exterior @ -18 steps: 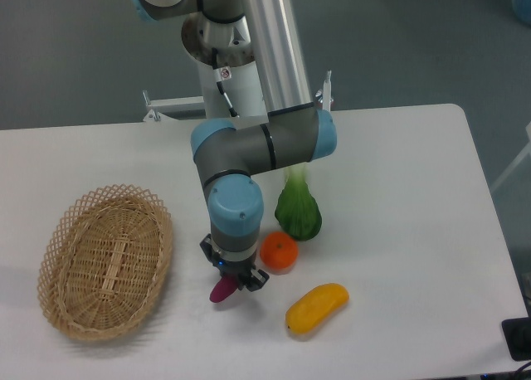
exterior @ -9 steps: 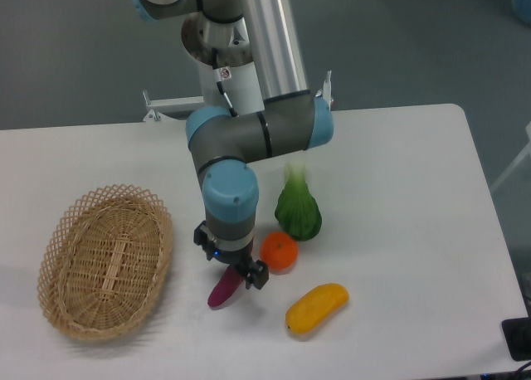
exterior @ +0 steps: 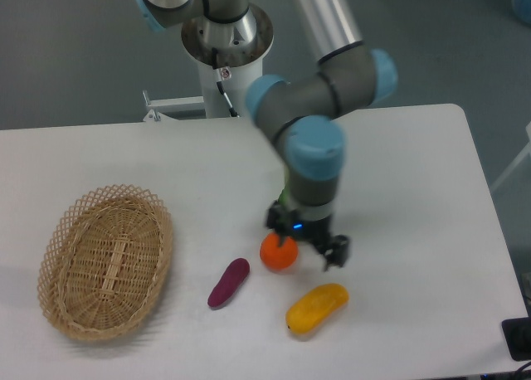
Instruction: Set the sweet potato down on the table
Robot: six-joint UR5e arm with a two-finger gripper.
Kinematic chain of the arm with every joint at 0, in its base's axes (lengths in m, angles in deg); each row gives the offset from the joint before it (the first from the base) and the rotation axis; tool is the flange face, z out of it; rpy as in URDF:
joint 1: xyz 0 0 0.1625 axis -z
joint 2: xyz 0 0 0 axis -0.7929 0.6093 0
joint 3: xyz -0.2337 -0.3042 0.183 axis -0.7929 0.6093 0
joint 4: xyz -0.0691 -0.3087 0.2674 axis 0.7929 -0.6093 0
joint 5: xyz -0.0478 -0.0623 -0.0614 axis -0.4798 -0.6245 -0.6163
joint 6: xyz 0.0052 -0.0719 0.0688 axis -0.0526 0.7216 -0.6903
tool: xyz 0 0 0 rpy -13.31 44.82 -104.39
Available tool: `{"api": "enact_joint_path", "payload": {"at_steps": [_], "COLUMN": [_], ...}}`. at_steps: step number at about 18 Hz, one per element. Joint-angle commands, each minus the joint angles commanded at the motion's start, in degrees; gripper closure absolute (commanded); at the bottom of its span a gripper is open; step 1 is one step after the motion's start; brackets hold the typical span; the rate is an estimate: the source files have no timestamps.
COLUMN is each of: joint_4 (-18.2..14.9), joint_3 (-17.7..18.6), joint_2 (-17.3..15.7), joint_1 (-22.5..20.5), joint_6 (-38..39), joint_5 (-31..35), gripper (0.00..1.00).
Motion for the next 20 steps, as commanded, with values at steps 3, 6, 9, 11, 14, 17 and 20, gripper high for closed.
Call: {"api": "enact_joint_path", "payload": {"at_steps": [3,6,9,11,14,17,20], "joint_4": [-0.09,-0.09,-0.09,-0.17,-0.18,-0.09,-0.09], "joint_3": [-0.17,0.00,0.44,0.61,0.70,0.88,1.05], "joint_2": [-0.09,-0.18,-0.09,-0.18,-0.09,-0.09,-0.09], "joint_1": [-4.13,-7.56,-9.76,-10.99,-12.05,-12.32,-12.41], "joint_6": [-4.66,-9.14,-13.10,-14.86,-17.06,-17.68,-17.68], "joint_5": [-0.09,-0.26,-0.35,-0.44,-0.44,-0.35,-0.35], "gripper": [0.00,0.00,0.00,0.00,0.00,0.00,0.00]}}
